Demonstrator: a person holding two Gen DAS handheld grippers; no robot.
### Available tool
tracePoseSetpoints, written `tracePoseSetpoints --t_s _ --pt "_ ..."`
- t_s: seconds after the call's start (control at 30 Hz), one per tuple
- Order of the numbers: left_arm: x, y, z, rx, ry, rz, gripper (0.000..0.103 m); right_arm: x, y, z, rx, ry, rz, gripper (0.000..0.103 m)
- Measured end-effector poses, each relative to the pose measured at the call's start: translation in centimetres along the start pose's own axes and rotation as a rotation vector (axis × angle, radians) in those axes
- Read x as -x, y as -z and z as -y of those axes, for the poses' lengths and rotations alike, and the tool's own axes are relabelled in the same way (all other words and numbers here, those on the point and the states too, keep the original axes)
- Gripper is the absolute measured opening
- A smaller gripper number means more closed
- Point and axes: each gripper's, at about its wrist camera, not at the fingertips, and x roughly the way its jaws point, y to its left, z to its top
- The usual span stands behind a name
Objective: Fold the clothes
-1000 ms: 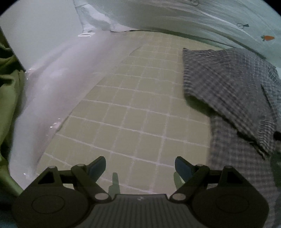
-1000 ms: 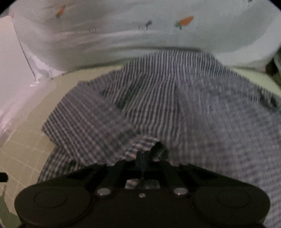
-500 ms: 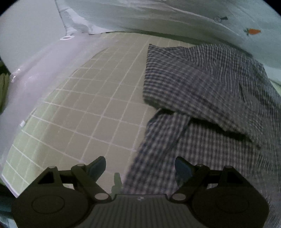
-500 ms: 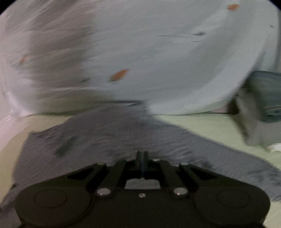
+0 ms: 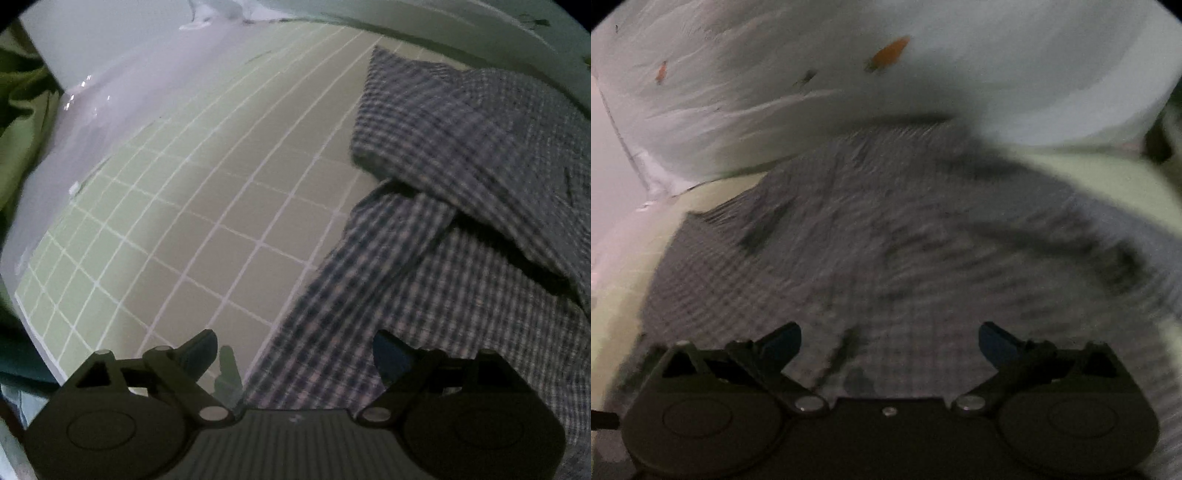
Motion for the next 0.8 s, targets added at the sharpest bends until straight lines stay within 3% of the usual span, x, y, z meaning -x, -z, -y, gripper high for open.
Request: tracePoseSetpoints --t_s 0.07,0.27,0.3,0.37,0.43,0.5,0.6,0.8 --pt "-0.6 -0.4 -0.4 0.007 -0.003 -0.020 0.092 -0.6 0.8 -1.6 -0.010 -0.036 -0.020 0.103" --pt "-1.9 -2.0 -0.5 -0.022 0.023 -0.030 0.097 -1.4 1.3 -4.9 0.057 -0.036 -0.062 0.103" --pt "-2.1 -2.5 -0.5 -0.029 0.026 -0.031 0.097 -1.5 1.3 -5.1 0.066 -0.035 -0.067 0.099" --pt "-2.4 -3.2 -0.4 -0.047 0.032 -0.031 0.098 -1.7 1.2 -5.5 0.085 -0.032 -0.078 0.084" --pt "-2.7 -3.8 -0.2 -0.063 0.036 -0.035 0.100 -1.8 1.1 -5.9 0.104 -0.030 -0.090 0.056" --pt "-3.1 -4.3 -0.1 -0.072 0.045 -0.045 0.103 -2.0 1.0 -6.3 0.124 -0.028 -0.101 0.047" --pt "-3.7 -5.0 -0.2 -0.064 0.073 -0.063 0.103 -2.3 0.8 -6.8 0.169 -0.031 -0.113 0.003" --pt "-4.3 -5.9 -0.3 -0.037 0.083 -0.065 0.103 0.2 -0.3 -6.2 0.251 -0.015 -0.027 0.002"
